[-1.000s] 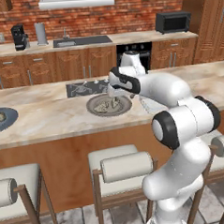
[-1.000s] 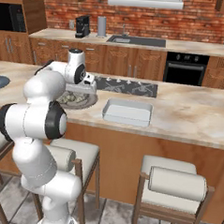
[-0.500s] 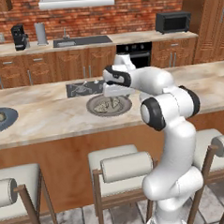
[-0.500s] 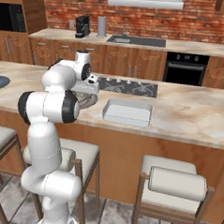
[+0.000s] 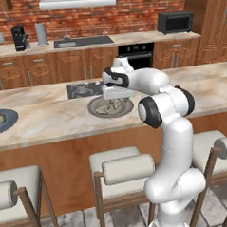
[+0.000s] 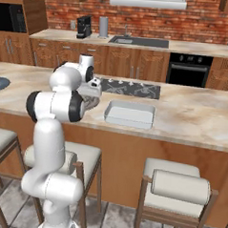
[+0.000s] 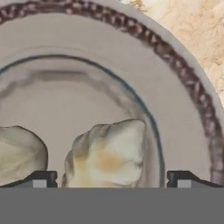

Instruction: Place two dumplings into each of the tupperware containers and then place the containers in the fridge.

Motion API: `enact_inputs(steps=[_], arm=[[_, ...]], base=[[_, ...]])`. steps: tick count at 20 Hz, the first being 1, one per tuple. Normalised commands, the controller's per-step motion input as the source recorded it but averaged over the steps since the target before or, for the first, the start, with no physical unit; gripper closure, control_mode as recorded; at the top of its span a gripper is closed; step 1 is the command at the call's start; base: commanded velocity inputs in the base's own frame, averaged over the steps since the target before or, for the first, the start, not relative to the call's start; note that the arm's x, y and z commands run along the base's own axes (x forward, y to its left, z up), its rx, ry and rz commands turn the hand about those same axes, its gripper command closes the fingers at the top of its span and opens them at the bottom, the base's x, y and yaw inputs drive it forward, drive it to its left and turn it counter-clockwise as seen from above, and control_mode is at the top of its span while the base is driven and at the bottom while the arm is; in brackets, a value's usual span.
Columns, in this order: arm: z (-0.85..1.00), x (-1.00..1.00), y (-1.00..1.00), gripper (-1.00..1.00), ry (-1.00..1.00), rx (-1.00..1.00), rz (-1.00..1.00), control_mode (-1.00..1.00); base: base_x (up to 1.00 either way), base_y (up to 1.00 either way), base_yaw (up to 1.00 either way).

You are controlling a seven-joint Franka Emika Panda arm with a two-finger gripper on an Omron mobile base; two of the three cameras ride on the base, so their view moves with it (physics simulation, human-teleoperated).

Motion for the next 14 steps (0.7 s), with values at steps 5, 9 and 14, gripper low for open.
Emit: enact_inputs(steps=[5,9,14], arm=[[-0.23,0.17,0.07,-1.0,0.0,0.0,0.0,-1.0],[-0.23,0.02,0.0,1.0,0.02,0.0,0.0,-1.0],[-0.03,0.0,0.0,1.0,0.02,0.0,0.0,-1.0]], base=[[0.0,0.0,0.0],[0.0,0.0,0.0],[0.0,0.0,0.0]])
